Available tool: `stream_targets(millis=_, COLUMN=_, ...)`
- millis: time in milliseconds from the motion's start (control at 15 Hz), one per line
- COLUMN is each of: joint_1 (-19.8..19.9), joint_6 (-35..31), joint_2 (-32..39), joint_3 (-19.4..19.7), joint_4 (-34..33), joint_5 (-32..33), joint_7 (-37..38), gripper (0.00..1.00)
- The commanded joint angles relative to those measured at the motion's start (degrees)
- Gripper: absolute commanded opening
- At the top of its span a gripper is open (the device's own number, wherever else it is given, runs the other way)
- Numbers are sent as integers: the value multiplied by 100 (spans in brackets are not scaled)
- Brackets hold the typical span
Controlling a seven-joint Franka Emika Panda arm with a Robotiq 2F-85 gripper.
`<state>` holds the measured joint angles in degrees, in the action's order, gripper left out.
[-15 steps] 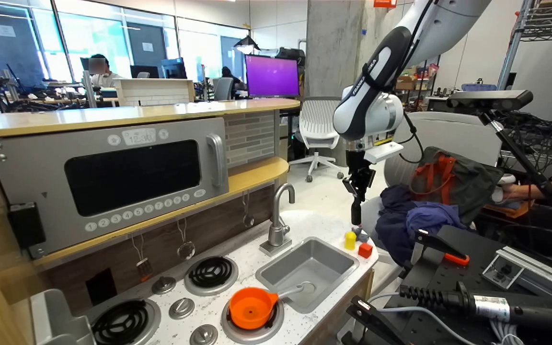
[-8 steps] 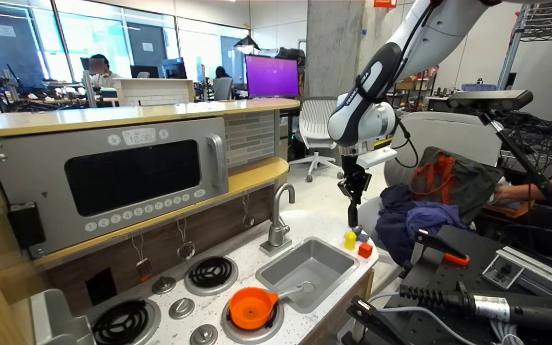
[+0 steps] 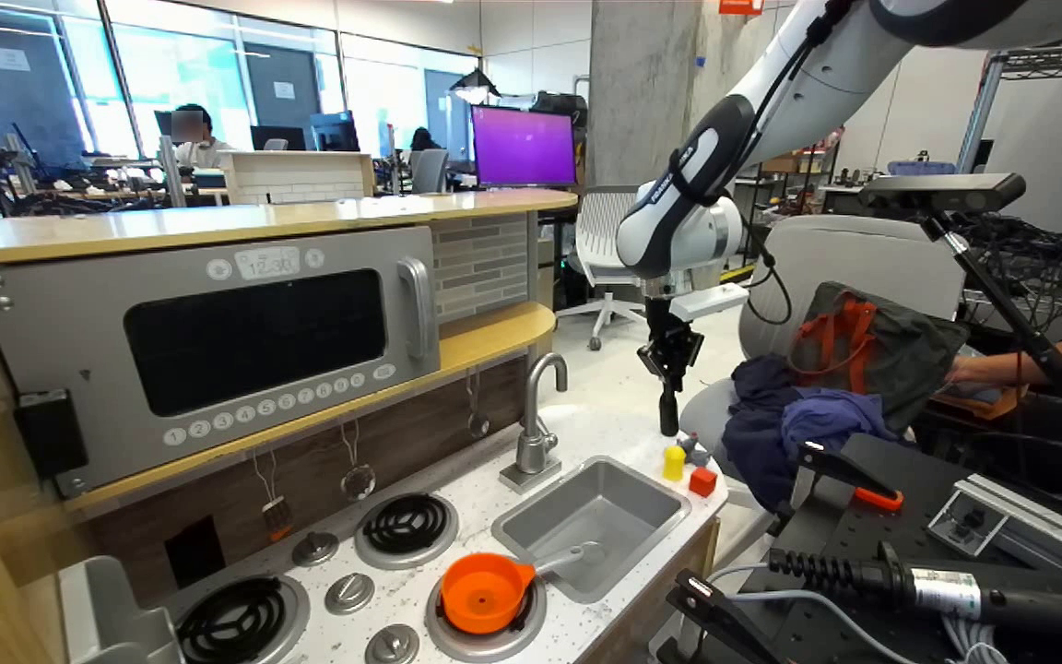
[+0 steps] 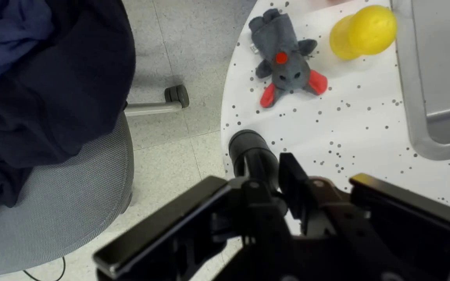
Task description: Move the black bottle to the right
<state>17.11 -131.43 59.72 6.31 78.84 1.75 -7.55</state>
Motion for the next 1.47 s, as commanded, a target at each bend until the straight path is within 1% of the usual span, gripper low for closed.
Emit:
stream_targets(millis=0, joint_1=93, joint_6=478, joint_2=314, joint_3=-127, joint_4=-614, joint_5=-196, joint_7=-60, gripper=4)
stream_targets(millis=267, joint_1=76, joint_6=727, joint_2=421, joint_3=-143, joint_4=-842, joint_5=-260, joint_7=-76, gripper=4)
stream_targets(millis=333, joint_1=65, joint_6=789, joint_2=448, joint_3=-125, joint_4=-881, joint_5=-249, joint_7=-55, gripper=42)
stream_targets(millis=400, joint_1=59, joint_6=833, joint_2=466, joint_3=-108, joint_4=-913, joint_5=-230, joint_7=-55, gripper=43)
stream_targets(millis=533, joint_1=61, joint_6=961, joint_2=478, joint_3=-89, joint_4=-933, joint_5=-207, joint_7=-79, gripper=56)
stream_targets(millis=733, joint_1=104, joint_6=1087, joint_2=370, joint_3=-116, joint_4=-808, joint_5=-196, joint_7=-255, gripper=80)
stream_targets(millis=867, joint_1=125, joint_6=1311, joint_2=268, joint_3=-88, joint_4=-736, joint_5=-221, joint_7=-233, gripper=95)
stream_targets(millis=933, joint_1=136, joint_6=1350, joint_2=176, joint_3=-66, joint_4=-637, joint_5=-219, joint_7=-228, gripper=99)
stream_targets(millis=1067, joint_1=129, joint_6=1360, joint_2=-75, joint_3=2, joint_4=-368, joint_5=-194, joint_7=-164, gripper=100)
stream_targets(millis=1267, joint_1=28, joint_6=888, joint_2=-665, joint_3=83, joint_4=315, joint_5=-147, joint_7=-106, gripper=100)
stream_targets(millis=1400, joint_1=-98, joint_6=478, joint_2=-1209, joint_3=82, joint_4=900, joint_5=-49, joint_7=-152, gripper=100)
